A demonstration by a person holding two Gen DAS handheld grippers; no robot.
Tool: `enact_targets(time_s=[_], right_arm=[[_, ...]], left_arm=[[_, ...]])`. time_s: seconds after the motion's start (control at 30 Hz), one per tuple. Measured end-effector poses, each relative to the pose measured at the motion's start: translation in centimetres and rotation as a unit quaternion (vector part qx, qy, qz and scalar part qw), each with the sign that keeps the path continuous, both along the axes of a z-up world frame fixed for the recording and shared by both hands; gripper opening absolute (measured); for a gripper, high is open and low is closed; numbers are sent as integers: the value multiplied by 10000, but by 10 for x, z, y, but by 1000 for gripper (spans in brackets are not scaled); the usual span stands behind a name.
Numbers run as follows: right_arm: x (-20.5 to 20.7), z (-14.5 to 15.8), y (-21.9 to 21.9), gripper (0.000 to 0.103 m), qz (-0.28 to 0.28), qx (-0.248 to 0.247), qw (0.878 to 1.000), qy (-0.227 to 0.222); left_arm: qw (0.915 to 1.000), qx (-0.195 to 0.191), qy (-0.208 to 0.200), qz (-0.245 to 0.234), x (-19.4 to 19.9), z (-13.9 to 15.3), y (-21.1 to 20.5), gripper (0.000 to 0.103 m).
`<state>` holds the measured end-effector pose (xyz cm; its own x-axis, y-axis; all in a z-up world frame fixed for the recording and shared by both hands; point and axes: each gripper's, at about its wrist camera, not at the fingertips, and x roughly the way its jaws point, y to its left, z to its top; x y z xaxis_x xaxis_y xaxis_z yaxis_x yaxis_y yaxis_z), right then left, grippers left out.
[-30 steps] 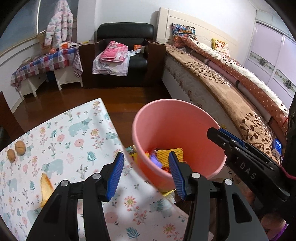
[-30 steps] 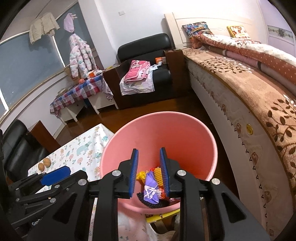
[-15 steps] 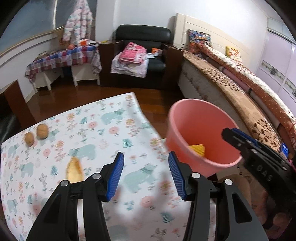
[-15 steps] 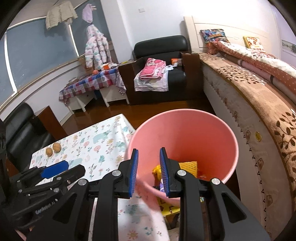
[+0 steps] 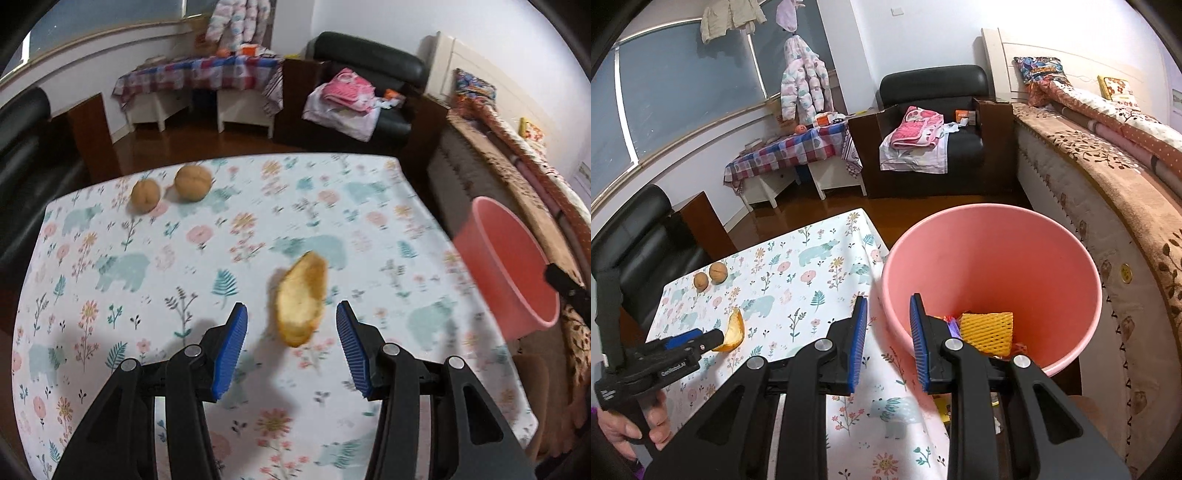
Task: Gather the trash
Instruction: 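Move the open left tool back over the table to the remaining peel, then grasp the remaining orange peel with the left tool, then carry the orange peel over the pink bucket with the left tool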
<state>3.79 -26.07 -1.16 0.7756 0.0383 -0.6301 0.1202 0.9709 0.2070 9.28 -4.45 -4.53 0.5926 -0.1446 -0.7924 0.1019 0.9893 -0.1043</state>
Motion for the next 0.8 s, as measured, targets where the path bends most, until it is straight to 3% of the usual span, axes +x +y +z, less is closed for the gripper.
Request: enact_targets(time_s=[0.23, 0.3, 0.47, 0.8], right_arm=[[1, -3, -9, 24, -98, 75, 9999, 7], [1, -4, -11, 24, -134, 109, 9998, 15], [2, -6, -18, 24, -182, 223, 9996, 40], [3, -6, -20, 24, -171, 254, 9995, 30]], left_arm=[[9997, 173, 173, -34, 7, -23, -9, 48], [9994, 332, 71, -33, 6, -24, -15, 29], [9994, 343, 14, -51, 7, -22, -16, 19], [9993, 221, -162, -266, -3, -1, -30, 17]])
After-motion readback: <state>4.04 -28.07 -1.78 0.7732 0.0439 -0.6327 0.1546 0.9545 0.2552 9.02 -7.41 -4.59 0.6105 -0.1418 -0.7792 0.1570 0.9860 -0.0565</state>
